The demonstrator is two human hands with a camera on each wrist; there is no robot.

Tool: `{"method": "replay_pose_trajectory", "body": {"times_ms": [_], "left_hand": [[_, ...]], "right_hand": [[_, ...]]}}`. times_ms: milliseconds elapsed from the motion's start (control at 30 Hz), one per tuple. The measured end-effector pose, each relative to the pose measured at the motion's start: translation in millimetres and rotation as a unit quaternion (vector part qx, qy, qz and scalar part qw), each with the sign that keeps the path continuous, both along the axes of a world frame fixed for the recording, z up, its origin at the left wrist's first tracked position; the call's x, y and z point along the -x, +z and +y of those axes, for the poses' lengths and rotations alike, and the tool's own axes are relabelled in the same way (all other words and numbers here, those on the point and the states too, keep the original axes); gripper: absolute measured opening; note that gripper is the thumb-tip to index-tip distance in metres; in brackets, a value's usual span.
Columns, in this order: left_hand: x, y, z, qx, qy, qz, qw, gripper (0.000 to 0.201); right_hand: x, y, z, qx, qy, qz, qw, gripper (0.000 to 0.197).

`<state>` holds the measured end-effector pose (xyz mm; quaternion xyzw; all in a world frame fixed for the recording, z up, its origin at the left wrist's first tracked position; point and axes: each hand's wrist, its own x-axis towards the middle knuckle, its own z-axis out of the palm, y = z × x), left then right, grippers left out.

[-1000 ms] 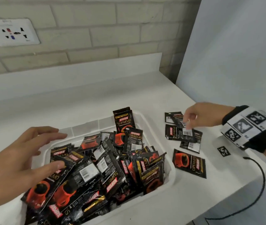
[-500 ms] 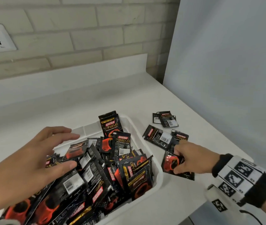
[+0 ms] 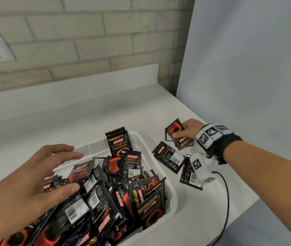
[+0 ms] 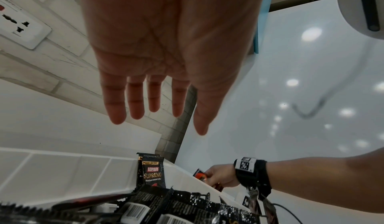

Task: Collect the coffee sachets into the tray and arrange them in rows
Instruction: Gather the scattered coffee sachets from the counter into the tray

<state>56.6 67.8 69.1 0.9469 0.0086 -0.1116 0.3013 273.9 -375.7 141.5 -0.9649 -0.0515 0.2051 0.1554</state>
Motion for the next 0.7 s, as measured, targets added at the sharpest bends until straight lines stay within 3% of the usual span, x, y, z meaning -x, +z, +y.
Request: {"method": "replay_pose_trajectory", "body": {"times_ms": [100, 167, 200, 267, 300, 367, 467, 600, 700], "left_hand": [[3.5, 10.1, -12.2, -0.037, -0.014, 0.001, 0.999, 0.074], [17.6, 37.8, -34.4, -0.052, -0.03, -0.024, 0.998, 0.074], [19.7, 44.0, -43.1, -0.04, -0.037, -0.063, 0.997, 0.065], [16.8, 71.8, -75.2, -0.008, 0.019, -0.155, 0.988, 0.058], [22.5, 98.2, -91.8, 0.023, 0.042, -0.13, 0.99, 0.058], [19.6, 80.5, -81.4, 0.02, 0.003, -0.163, 0.986, 0.062], [21.3, 59.9, -61.8, -0.018, -0.045, -0.102, 0.994, 0.079], [12.2, 107.6, -103.4, 0.063, 0.02, -0.163, 0.984, 0.063], [-1.2, 133.0, -131.3, 0.226, 0.01, -0.151, 0.962, 0.068]], "right_hand": [[-4.7, -10.7, 12.3, 0.027, 0.034, -0.029, 0.999, 0.041], [-5.9, -12.9, 13.9, 0.02, 0.044, -0.033, 0.998, 0.042], [-6.3, -13.7, 12.7, 0.014, 0.044, -0.026, 0.999, 0.044], [-6.4, -13.6, 9.1, -0.013, 0.037, -0.023, 0.999, 0.049], [-6.3, -12.1, 6.9, -0.028, 0.036, -0.029, 0.999, 0.052], [-5.3, -5.5, 3.0, -0.06, 0.033, -0.048, 0.997, 0.059], [3.0, 16.3, 2.6, -0.174, 0.003, -0.085, 0.981, 0.071], [40.1, 61.4, 28.8, -0.347, 0.066, -0.112, 0.929, 0.05], [79.7, 91.2, 63.6, -0.397, 0.186, -0.08, 0.895, 0.035]]}}
